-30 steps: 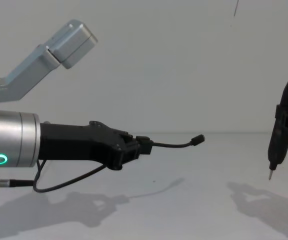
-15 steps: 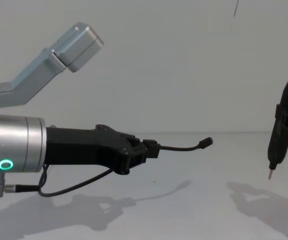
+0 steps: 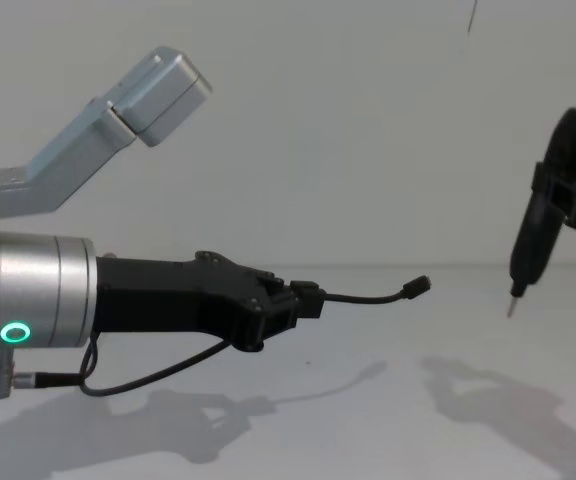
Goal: Pick up the data cable with the one hand.
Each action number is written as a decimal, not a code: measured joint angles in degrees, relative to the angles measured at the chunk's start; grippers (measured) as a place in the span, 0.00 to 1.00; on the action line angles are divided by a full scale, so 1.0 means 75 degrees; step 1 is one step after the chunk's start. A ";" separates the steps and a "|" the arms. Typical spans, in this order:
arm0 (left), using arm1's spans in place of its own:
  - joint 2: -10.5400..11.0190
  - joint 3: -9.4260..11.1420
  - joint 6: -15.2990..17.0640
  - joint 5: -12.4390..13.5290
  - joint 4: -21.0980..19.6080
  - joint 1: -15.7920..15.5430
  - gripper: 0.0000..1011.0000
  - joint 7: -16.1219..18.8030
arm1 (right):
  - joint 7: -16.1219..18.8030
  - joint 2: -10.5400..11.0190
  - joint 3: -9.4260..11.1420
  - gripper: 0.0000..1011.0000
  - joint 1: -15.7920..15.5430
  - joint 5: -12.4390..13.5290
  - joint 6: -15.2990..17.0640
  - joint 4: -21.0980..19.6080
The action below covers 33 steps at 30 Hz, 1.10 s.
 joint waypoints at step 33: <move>-0.0007 0.0015 -0.0010 -0.0007 -0.0006 0.0007 0.04 0.0005 | 0.0435 -0.0633 -0.0071 0.27 0.0478 0.0255 -0.0125 0.0348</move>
